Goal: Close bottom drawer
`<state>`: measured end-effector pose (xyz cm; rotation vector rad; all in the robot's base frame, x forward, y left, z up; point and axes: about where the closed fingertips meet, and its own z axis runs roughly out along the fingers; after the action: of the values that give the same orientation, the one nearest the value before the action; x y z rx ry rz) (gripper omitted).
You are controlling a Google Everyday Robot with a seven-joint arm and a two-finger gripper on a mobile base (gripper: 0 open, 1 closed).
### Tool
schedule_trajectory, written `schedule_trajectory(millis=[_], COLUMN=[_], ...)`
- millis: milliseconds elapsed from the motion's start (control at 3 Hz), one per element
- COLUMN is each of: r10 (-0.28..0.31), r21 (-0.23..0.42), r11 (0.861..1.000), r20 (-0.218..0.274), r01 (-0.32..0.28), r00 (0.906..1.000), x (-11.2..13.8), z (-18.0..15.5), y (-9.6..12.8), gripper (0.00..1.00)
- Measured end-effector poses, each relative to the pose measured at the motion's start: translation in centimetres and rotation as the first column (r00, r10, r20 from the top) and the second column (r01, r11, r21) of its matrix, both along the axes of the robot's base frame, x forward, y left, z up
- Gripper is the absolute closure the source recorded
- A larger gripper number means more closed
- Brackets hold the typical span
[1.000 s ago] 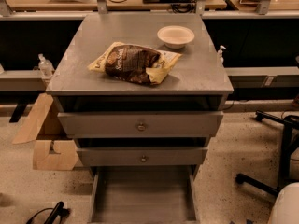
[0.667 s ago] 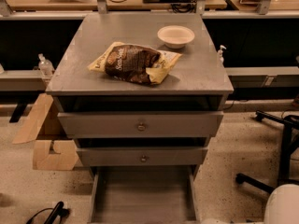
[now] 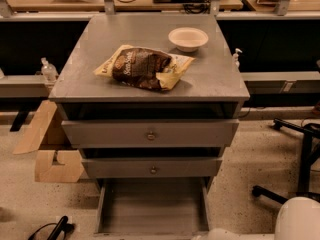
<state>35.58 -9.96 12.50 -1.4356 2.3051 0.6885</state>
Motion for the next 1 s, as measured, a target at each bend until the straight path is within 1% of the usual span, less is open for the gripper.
schedule_trajectory(millis=[333,667,1000], r10=[0.021,0.021,0.043], r21=[-0.002,-0.002,-0.015], r11=[1.000,1.000,0.999], r20=[0.025,0.025,0.051], r01=[-0.021,-0.021,-0.042], r00=[0.9995,0.9995,0.9978], x=[2.4,2.1,4.7], z=[-0.6,-0.6,-0.8], y=[1.1,1.1,2.4], gripper=[1.00,1.00,1.00])
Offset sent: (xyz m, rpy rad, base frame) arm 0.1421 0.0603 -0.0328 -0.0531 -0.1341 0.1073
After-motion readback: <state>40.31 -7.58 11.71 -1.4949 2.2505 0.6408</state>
